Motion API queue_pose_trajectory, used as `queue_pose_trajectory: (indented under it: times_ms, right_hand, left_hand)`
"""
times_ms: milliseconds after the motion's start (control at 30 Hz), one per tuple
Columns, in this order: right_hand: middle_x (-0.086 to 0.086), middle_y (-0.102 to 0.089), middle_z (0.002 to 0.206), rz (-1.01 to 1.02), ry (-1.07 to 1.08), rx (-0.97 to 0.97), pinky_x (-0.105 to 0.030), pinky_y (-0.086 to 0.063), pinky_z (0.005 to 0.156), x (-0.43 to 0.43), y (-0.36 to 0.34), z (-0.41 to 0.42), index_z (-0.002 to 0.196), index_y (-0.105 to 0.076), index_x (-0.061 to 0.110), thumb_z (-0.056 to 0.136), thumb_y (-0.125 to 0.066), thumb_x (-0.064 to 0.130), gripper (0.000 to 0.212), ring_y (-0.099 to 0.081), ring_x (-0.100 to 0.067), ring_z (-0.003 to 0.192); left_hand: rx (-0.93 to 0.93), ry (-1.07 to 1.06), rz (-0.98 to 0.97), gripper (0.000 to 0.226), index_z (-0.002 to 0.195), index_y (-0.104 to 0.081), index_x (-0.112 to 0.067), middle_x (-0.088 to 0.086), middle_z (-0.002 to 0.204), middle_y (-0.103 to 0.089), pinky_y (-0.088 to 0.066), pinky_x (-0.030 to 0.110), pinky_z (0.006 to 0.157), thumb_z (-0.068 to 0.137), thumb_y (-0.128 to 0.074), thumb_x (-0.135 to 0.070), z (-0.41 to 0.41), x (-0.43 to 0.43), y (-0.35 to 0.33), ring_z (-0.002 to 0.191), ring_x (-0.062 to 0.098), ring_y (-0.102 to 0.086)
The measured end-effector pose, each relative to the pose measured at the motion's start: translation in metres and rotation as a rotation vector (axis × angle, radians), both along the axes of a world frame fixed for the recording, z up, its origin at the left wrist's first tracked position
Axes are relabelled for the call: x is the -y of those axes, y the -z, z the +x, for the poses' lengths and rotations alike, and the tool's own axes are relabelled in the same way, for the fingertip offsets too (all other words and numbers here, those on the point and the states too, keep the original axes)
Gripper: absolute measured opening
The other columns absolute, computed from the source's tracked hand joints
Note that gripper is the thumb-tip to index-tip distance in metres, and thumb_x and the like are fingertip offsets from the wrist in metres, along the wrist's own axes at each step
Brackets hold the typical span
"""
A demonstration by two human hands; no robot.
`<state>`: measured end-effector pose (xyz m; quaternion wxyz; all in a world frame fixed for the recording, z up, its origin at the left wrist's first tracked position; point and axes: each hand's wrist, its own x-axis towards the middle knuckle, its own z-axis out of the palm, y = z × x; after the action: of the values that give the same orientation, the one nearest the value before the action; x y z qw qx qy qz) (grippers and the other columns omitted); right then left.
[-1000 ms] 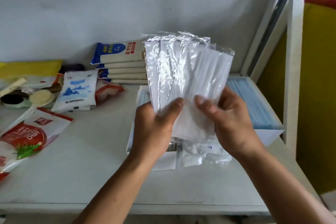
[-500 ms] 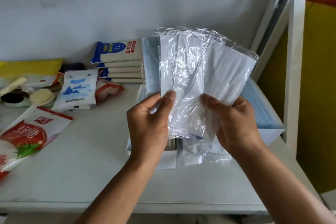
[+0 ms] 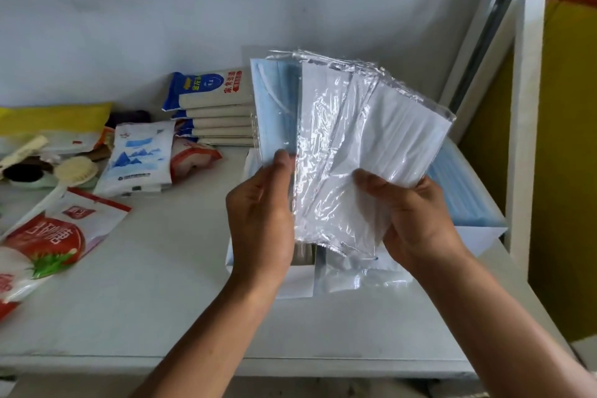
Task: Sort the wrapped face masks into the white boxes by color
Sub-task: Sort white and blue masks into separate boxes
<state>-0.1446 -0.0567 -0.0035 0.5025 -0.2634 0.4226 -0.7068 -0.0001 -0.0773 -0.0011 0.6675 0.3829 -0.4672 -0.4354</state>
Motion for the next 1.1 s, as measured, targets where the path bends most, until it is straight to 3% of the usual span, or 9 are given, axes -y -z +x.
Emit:
queue_pose_trajectory:
  times_ms: [167, 267, 400, 500, 600, 733, 867, 1000, 1100]
  right_hand:
    - [-0.007, -0.076, 0.081, 0.039, 0.059, 0.05, -0.038, -0.062, 0.073, 0.002, 0.0, 0.0, 0.089, -0.072, 0.006, 0.08, -0.07, -0.007, 0.017, -0.073, -0.022, 0.072]
    - [-0.008, -0.076, 0.084, 0.045, 0.084, 0.067, -0.043, -0.061, 0.076, 0.004, 0.0, -0.002, 0.089, -0.072, 0.006, 0.08, -0.071, -0.007, 0.016, -0.073, -0.023, 0.075]
    - [-0.007, -0.076, 0.082, 0.017, 0.013, 0.042, -0.038, -0.062, 0.072, 0.002, 0.0, -0.002, 0.088, -0.071, 0.007, 0.077, -0.071, -0.006, 0.017, -0.074, -0.021, 0.075]
    - [-0.009, -0.077, 0.087, 0.004, -0.096, -0.047, -0.036, -0.061, 0.07, -0.002, 0.0, 0.003, 0.093, -0.071, 0.005, 0.064, -0.076, 0.002, 0.029, -0.075, -0.024, 0.08]
    - [-0.011, -0.077, 0.088, 0.035, -0.096, -0.079, -0.036, -0.06, 0.067, 0.0, 0.003, 0.004, 0.103, -0.069, -0.002, 0.062, -0.076, 0.0, 0.042, -0.075, -0.026, 0.08]
    - [-0.009, -0.077, 0.084, 0.077, -0.015, -0.087, -0.039, -0.062, 0.07, 0.002, 0.005, 0.0, 0.094, -0.071, 0.002, 0.072, -0.074, -0.01, 0.026, -0.075, -0.025, 0.078]
    - [-0.01, -0.077, 0.088, 0.11, 0.057, -0.044, -0.043, -0.062, 0.075, 0.004, 0.003, -0.008, 0.093, -0.071, 0.003, 0.075, -0.074, -0.01, 0.022, -0.075, -0.027, 0.081]
    - [-0.016, -0.076, 0.105, 0.117, -0.079, 0.078, -0.043, -0.061, 0.079, 0.003, -0.002, -0.016, 0.104, -0.072, 0.001, 0.079, -0.071, -0.002, 0.025, -0.074, -0.03, 0.093]
    - [-0.019, -0.072, 0.114, 0.135, -0.256, 0.083, -0.047, -0.058, 0.089, 0.002, -0.003, -0.019, 0.103, -0.074, 0.002, 0.079, -0.069, 0.0, 0.025, -0.071, -0.034, 0.105]
  left_hand:
    - [0.023, 0.005, 0.008, 0.027, 0.088, -0.076, -0.035, -0.02, 0.088, -0.076, -0.048, 0.011, 0.086, 0.086, -0.071, -0.008, -0.001, 0.001, 0.006, 0.093, -0.004, -0.068]
    - [0.01, -0.004, -0.035, 0.028, 0.099, -0.075, -0.026, -0.015, 0.099, -0.076, -0.049, 0.015, 0.091, 0.085, -0.065, -0.003, 0.0, 0.001, 0.004, 0.103, 0.0, -0.068]
    - [0.014, 0.025, -0.059, 0.038, 0.098, -0.074, -0.03, -0.02, 0.1, -0.075, -0.046, 0.012, 0.091, 0.08, -0.054, -0.004, 0.001, 0.002, 0.003, 0.105, -0.004, -0.065]
    - [0.091, 0.041, -0.088, 0.033, 0.11, -0.073, -0.023, -0.008, 0.111, -0.075, -0.048, 0.016, 0.092, 0.085, -0.064, -0.003, 0.0, -0.002, 0.004, 0.106, 0.001, -0.066]
    - [0.115, -0.037, -0.105, 0.039, 0.109, -0.07, -0.028, -0.013, 0.111, -0.072, -0.049, 0.018, 0.097, 0.077, -0.075, -0.007, 0.001, -0.002, 0.004, 0.109, -0.001, -0.066]
    - [0.039, -0.093, -0.11, 0.047, 0.109, -0.067, -0.027, -0.018, 0.113, -0.067, -0.045, 0.013, 0.097, 0.081, -0.072, 0.011, 0.001, 0.001, 0.007, 0.109, -0.009, -0.062]
    - [0.051, -0.107, -0.142, 0.041, 0.11, -0.067, -0.017, -0.025, 0.107, -0.068, -0.047, 0.023, 0.1, 0.078, -0.076, 0.007, 0.004, 0.005, 0.008, 0.111, -0.003, -0.061]
    - [0.005, 0.045, -0.068, 0.05, 0.108, -0.067, -0.029, 0.01, 0.121, -0.067, -0.049, 0.057, 0.1, 0.065, -0.083, -0.01, 0.007, 0.013, 0.011, 0.115, 0.035, -0.063]
    - [0.066, 0.148, -0.016, 0.058, 0.114, -0.066, -0.031, 0.006, 0.125, -0.067, -0.049, 0.055, 0.102, 0.06, -0.085, -0.021, 0.008, 0.015, 0.011, 0.119, 0.032, -0.062]
